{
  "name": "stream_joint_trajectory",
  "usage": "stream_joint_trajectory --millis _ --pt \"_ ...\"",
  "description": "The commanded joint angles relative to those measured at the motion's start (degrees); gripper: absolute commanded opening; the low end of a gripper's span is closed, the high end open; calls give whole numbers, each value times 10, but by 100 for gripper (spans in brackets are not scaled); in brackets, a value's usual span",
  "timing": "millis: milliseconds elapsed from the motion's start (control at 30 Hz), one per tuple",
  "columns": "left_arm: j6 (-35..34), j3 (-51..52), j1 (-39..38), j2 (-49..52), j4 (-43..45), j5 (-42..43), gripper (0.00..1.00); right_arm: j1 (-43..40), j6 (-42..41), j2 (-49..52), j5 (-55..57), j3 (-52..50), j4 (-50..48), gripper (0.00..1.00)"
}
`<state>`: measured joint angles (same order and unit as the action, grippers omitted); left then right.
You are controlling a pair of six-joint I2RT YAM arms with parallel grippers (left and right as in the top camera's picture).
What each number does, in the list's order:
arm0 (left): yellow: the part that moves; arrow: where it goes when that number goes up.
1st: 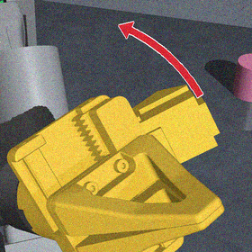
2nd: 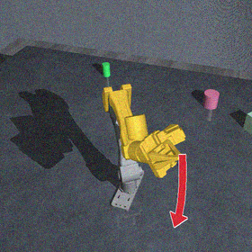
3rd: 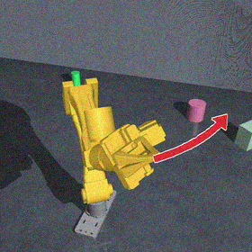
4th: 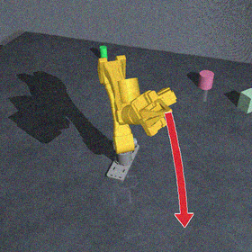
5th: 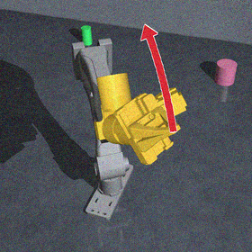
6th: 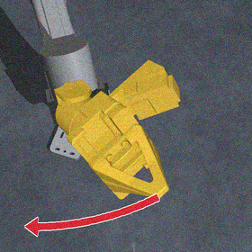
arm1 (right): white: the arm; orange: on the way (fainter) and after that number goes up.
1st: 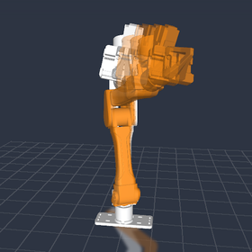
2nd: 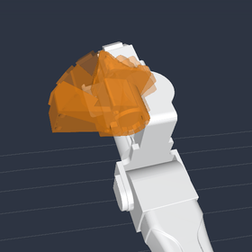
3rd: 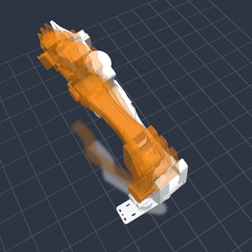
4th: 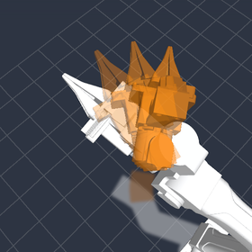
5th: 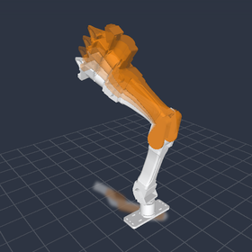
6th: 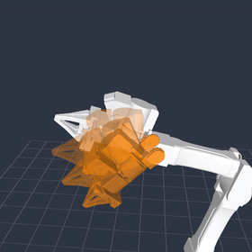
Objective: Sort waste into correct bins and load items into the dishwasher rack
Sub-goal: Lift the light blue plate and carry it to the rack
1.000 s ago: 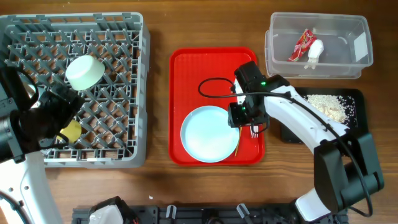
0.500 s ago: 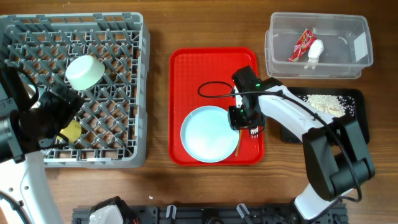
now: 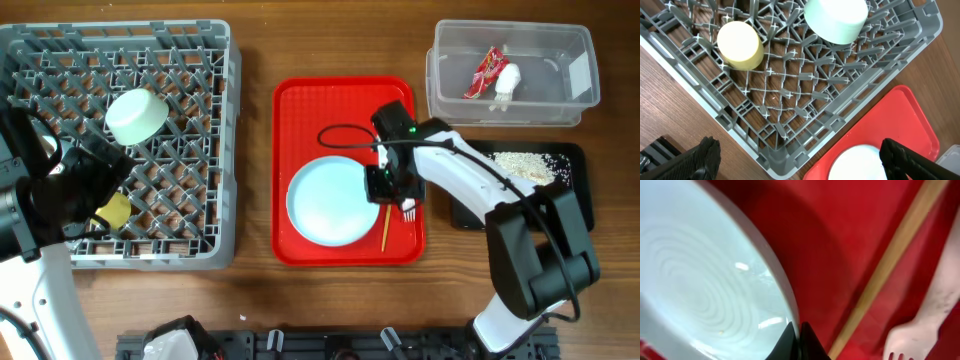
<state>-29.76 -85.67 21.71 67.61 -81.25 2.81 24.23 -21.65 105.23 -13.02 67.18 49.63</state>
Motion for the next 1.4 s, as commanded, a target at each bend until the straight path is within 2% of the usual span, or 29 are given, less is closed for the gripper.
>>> stream_joint_trajectory --millis 0,133,267,533,900,1000,1200,1367 --pt "-5 -1 3 -1 -1 -10 100 2 -10 9 -13 101 33 4" --pt "-5 -1 3 -1 -1 -10 100 2 -14 9 -63 171 36 4" --pt "-5 -1 3 -1 -1 -10 100 4 -73 9 -65 224 22 4" --pt "-5 0 3 -1 -1 -7 100 73 -242 9 -67 229 -144 4" --pt "-5 0 3 -1 -3 54 100 215 -426 21 100 229 -286 5" --pt "-5 0 3 -1 -3 54 100 229 -443 32 136 229 -286 4" --pt "-5 0 3 -1 -3 59 100 257 -424 61 189 229 -260 5" --pt "56 5 3 2 32 113 100 262 -414 62 185 229 -244 5"
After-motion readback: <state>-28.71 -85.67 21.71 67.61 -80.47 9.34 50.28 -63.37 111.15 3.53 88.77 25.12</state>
